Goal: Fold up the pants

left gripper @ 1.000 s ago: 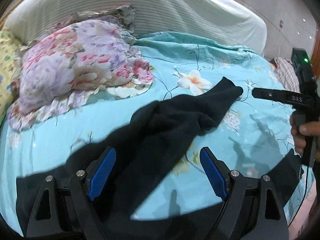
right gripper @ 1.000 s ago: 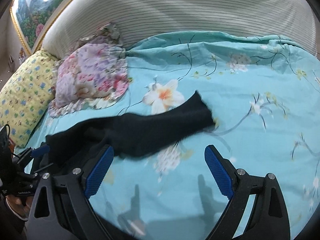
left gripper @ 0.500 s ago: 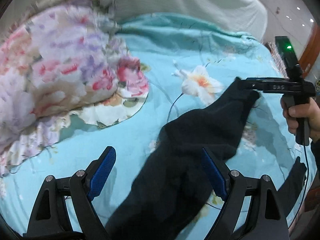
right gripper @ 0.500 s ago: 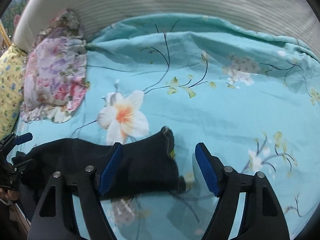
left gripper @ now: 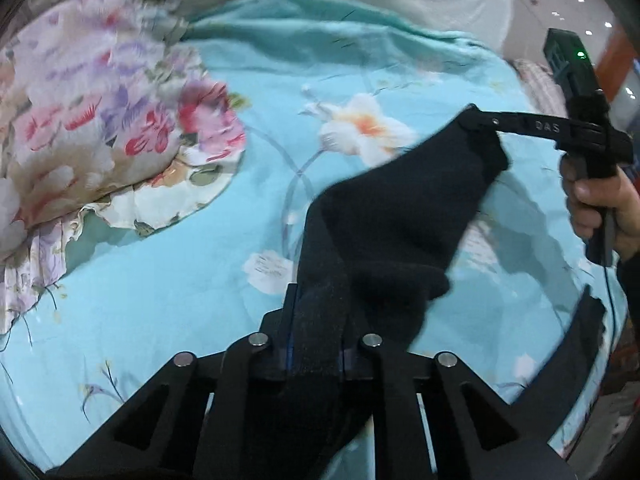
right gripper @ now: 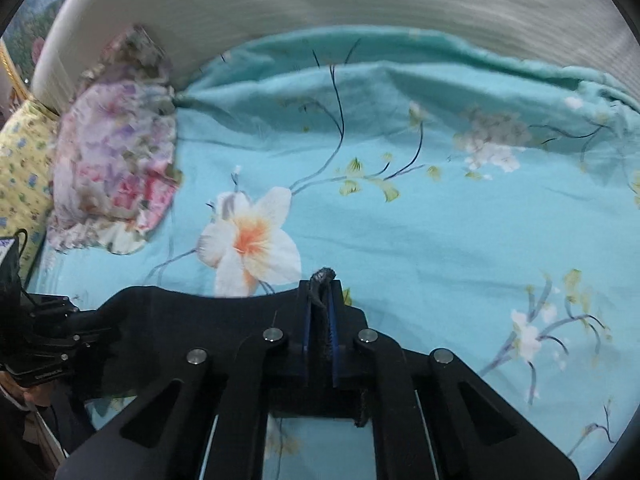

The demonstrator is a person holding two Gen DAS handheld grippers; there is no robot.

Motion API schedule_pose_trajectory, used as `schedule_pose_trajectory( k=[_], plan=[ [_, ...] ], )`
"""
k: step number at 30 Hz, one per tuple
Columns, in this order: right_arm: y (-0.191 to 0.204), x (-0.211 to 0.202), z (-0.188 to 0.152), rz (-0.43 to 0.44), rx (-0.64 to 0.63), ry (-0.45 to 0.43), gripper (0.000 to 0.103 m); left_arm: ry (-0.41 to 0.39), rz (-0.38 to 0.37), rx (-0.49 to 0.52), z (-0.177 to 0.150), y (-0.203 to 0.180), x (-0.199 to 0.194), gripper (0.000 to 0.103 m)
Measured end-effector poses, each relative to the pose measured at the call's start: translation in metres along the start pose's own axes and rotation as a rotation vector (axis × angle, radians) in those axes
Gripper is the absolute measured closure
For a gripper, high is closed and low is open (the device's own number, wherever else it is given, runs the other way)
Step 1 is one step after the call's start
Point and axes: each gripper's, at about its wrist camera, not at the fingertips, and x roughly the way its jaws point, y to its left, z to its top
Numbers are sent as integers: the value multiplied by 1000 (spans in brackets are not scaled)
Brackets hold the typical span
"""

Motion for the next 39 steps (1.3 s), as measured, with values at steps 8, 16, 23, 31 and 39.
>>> schedule_pose_trajectory(
  k=[8, 16, 23, 31, 39],
  plan=[
    [-11, -72, -31, 64, 14, -89, 96, -90, -80, 28, -47, -46, -63, 94],
    [-25, -129, -100, 100, -1, -126, 97, -102, -116, 83, -103, -103, -81, 94],
    [-52, -157, -168, 129, 74, -141, 97, -102, -144, 104, -139, -130, -80, 94],
    [-62, -181, -225, 142, 138, -172, 101, -109, -148, 122, -169, -142, -80, 94],
    [-50, -199, -256, 122, 142, -199, 101, -136, -167, 130, -188, -145, -88, 94]
  ],
)
